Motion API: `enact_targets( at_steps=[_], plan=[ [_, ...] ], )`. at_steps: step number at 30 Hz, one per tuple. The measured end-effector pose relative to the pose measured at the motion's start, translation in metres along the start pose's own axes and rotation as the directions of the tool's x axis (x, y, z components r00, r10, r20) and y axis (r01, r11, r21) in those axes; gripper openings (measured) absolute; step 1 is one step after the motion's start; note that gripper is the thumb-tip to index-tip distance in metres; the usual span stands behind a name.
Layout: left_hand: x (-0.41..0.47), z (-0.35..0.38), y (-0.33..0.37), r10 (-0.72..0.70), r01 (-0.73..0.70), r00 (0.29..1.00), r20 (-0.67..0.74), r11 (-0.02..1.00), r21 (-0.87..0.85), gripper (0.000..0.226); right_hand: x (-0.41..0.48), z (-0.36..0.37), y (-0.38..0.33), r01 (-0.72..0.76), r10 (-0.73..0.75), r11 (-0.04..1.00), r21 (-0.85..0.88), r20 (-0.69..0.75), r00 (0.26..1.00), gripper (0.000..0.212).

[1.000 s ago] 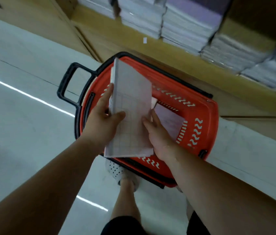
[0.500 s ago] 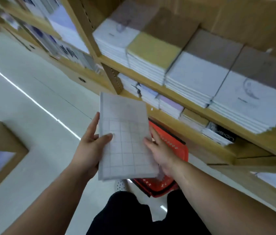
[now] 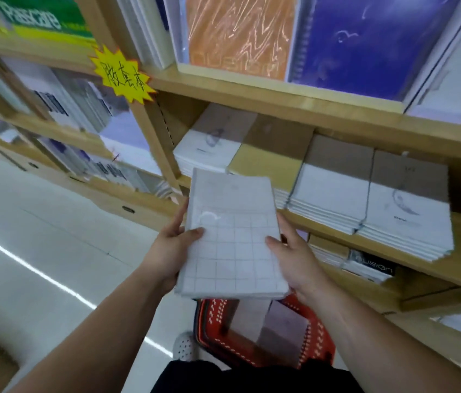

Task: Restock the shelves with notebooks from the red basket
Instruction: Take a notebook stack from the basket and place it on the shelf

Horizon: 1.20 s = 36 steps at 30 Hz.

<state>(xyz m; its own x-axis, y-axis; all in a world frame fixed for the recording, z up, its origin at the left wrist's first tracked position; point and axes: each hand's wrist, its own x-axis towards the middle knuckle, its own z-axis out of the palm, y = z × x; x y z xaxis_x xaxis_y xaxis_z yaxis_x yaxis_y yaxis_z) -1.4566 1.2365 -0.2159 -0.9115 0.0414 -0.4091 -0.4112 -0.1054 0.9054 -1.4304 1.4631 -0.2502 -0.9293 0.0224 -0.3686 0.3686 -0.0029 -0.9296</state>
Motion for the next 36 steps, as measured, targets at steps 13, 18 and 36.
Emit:
enact_targets(
  at_steps=[13, 18, 36],
  plan=[
    [0.082, -0.08, 0.09, -0.035, 0.023, 0.927, 0.373, 0.999, 0.036, 0.061, 0.01, 0.107, -0.058, 0.056, 0.001, 0.984, 0.167, -0.327, 0.945, 0.058],
    [0.102, -0.081, 0.088, -0.044, 0.028, 0.955, 0.293, 0.998, 0.059, 0.07, 0.032, 0.104, -0.063, 0.109, -0.066, 0.987, 0.12, -0.314, 0.947, 0.058],
    [0.283, -0.055, 0.136, 0.11, -0.273, 0.952, 0.286, 0.727, 0.63, 0.058, 0.226, 0.114, -0.095, 0.052, 0.023, 0.994, 0.096, -0.652, 0.758, 0.032]
  ],
)
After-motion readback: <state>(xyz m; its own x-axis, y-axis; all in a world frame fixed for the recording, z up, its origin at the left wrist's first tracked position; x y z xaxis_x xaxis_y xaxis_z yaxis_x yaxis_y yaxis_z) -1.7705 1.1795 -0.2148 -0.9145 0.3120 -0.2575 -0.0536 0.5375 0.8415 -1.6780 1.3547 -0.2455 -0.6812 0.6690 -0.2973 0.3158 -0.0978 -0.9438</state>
